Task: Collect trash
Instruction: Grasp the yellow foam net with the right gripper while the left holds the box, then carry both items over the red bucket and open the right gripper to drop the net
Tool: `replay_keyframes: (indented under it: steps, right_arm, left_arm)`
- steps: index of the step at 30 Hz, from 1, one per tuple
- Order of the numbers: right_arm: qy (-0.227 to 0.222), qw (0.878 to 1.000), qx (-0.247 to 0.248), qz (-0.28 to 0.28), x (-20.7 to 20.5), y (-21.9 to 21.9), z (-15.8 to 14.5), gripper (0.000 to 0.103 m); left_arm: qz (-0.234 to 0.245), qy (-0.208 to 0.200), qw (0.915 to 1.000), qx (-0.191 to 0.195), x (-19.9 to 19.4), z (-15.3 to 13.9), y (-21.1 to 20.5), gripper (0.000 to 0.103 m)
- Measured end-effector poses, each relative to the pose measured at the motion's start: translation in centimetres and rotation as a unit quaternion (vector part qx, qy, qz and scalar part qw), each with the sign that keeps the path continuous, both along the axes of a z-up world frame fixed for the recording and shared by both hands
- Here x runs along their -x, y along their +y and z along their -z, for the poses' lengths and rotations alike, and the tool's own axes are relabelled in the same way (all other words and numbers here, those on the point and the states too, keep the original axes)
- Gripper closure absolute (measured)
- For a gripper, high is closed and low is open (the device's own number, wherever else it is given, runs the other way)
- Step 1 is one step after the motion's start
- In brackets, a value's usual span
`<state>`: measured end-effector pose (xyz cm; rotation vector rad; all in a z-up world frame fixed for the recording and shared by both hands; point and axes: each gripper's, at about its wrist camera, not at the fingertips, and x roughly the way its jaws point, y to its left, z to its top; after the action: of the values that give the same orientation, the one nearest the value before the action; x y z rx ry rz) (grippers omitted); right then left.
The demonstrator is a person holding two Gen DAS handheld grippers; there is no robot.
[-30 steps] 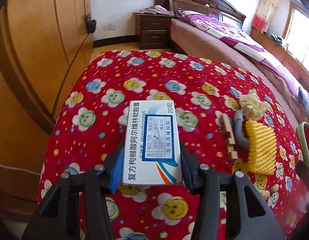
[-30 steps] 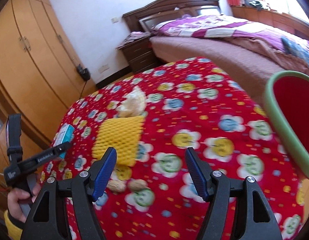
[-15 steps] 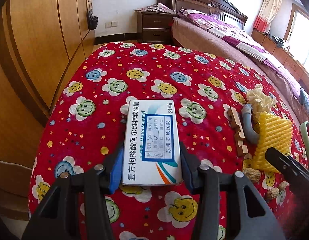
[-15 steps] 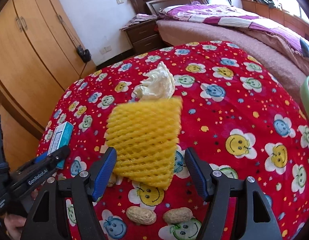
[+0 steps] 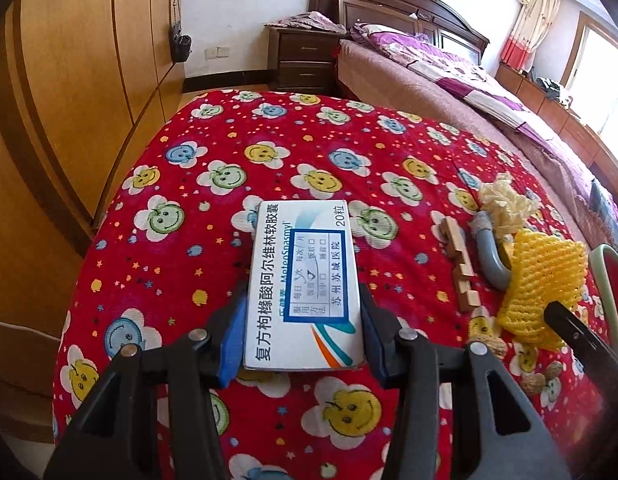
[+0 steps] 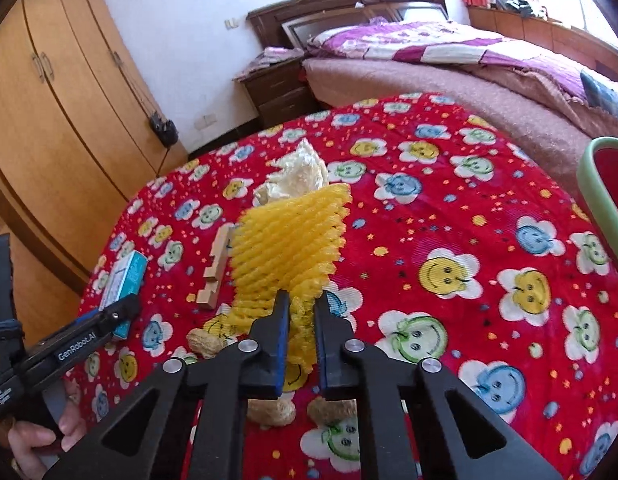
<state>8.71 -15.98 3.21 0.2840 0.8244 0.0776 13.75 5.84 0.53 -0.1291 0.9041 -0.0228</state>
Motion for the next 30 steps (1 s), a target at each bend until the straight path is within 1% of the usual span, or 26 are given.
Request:
replay_keyframes:
  steps: [8, 15, 23, 30]
  right_arm:
    - [-0.053, 0.998, 0.005, 0.014, 3.1, -1.4, -2.9, 0.093]
    - [-0.079, 0.996, 0.007, 0.032, 5.2, -3.2, -4.7, 0.093]
    - [-0.100, 0.994, 0.003, 0.050, 7.4, -5.1, -5.8, 0.093]
    - [-0.124, 0.990, 0.012, 0.069, 9.5, -7.1, -7.0, 0.093]
  left_arm:
    - [0.021, -0.023, 0.9993, 0.022, 1.6, -2.0, -1.8, 0.053]
    - [0.038, -0.039, 0.9978, 0.038, 3.1, -3.5, -4.0, 0.053]
    - [0.062, -0.059, 0.9958, 0.033, 4.6, -5.2, -6.6, 0.053]
    - [0.075, -0.077, 0.9939, 0.026, 5.6, -6.4, -8.3, 0.053]
